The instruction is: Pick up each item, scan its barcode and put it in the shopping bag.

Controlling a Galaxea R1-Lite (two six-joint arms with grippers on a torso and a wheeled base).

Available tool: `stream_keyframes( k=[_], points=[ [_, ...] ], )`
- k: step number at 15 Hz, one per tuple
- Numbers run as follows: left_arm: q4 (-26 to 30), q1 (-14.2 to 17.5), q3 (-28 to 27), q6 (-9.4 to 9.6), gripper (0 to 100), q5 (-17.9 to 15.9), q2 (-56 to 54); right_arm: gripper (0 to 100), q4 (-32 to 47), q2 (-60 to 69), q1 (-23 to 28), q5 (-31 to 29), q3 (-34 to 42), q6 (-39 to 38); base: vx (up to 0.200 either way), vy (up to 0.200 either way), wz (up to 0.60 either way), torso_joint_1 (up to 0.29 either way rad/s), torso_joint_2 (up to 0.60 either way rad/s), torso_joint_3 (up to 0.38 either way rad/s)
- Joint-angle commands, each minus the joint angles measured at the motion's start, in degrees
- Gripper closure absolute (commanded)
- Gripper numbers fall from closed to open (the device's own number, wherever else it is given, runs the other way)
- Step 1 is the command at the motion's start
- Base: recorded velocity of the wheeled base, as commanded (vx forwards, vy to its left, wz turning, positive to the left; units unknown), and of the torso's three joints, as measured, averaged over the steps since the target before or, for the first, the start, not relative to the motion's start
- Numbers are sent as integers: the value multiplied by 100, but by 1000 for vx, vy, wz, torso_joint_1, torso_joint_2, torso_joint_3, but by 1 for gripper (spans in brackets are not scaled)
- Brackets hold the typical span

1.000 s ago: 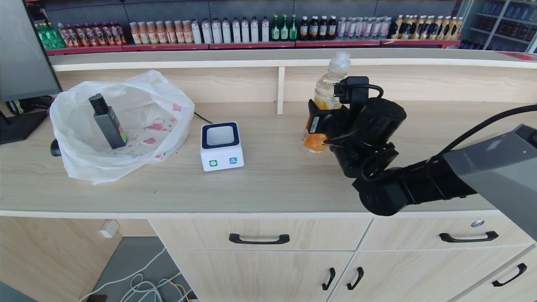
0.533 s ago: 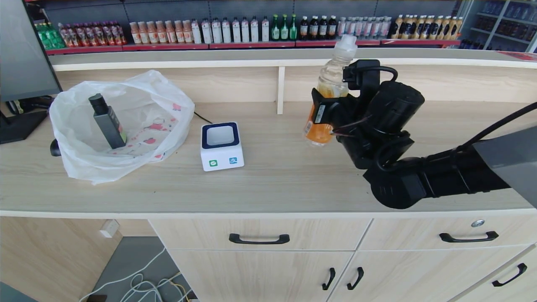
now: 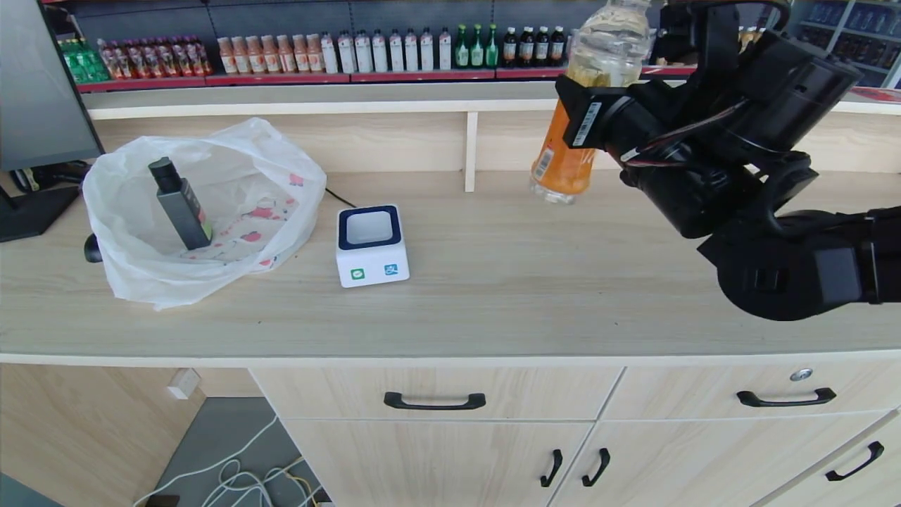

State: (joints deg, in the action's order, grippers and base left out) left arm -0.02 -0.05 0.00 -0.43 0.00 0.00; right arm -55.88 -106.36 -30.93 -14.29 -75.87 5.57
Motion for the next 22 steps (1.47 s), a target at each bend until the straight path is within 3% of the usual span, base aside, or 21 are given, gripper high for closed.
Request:
stream_keyframes(
  k=[1,3,9,13,18,22],
  points=[
    [2,-4,0,-1,0,0,0,100,42,432,-19,84,64,5,0,0,0,0,0,0],
    [2,5,0,-1,0,0,0,100,42,713,-45,119,310,-3,0,0,0,0,0,0],
    [2,-4,0,-1,0,0,0,100,16,2313,-54,400,2490,-390,0,0,0,0,0,0],
    [2,5,0,-1,0,0,0,100,16,2515,-414,708,2701,-601,0,0,0,0,0,0],
    [2,5,0,-1,0,0,0,100,16,2480,-414,2167,3008,-759,0,0,0,0,0,0],
    [2,5,0,-1,0,0,0,100,16,2331,-440,3020,2964,-1366,0,0,0,0,0,0]
  ],
)
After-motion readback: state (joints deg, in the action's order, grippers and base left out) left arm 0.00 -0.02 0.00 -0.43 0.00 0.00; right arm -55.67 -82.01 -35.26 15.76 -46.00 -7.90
